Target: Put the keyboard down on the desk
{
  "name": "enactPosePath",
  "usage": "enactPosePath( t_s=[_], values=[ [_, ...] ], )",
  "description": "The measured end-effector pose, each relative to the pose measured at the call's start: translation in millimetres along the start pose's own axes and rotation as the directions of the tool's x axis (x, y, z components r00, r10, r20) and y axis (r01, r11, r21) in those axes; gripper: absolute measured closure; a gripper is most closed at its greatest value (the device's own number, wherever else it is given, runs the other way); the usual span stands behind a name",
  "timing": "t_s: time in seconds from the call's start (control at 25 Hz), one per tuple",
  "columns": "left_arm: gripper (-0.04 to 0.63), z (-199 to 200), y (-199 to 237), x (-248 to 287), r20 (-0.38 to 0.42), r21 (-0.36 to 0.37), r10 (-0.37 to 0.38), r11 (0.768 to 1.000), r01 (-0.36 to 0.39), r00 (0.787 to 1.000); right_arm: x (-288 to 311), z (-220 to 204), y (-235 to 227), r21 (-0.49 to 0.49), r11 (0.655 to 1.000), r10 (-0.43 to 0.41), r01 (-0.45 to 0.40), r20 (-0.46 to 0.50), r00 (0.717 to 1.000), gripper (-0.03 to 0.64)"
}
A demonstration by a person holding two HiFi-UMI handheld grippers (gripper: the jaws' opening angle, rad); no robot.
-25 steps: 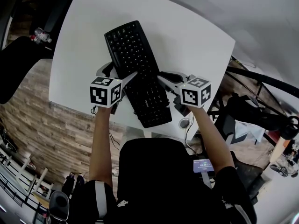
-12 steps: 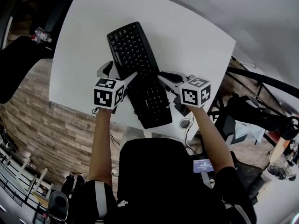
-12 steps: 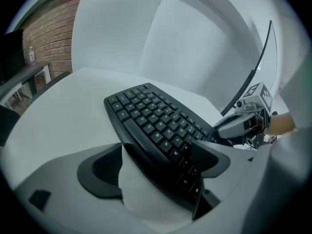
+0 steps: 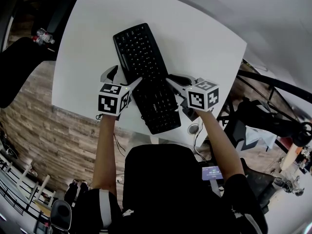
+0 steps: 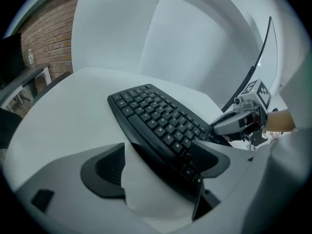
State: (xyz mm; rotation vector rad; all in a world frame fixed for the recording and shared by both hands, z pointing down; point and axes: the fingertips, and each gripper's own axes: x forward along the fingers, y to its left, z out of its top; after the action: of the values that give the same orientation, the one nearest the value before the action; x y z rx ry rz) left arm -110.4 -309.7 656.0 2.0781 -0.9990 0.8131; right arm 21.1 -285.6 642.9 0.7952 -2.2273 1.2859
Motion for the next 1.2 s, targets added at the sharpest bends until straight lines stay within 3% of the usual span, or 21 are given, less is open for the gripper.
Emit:
enactPosePath(
  t_s=[0.64, 1.0, 1.2],
  values=[
    [0.164, 1.2, -12.4, -8.9, -0.002, 0.001, -0.057, 0.998, 0.057, 0.998, 2.3, -0.2, -4.9, -0.044, 0.995, -0.091, 0.091, -0.020, 0.996, 0.505],
    [0.169, 17.0, -28.9, -31.9, 0.055, 0.008, -0.096, 0.995, 0.095, 0.994, -17.3, 24.5, 3.0, -0.069, 0.987, -0.143, 0.147, 0.061, 0.988, 0.526],
    [0.221, 30.9, -43.9, -54.7, 0.110, 0.044, -0.101, 0.994, 0.097, 0.989, -31.6, 43.0, 21.0, -0.112, 0.979, -0.160, 0.173, 0.122, 0.980, 0.562]
  ],
)
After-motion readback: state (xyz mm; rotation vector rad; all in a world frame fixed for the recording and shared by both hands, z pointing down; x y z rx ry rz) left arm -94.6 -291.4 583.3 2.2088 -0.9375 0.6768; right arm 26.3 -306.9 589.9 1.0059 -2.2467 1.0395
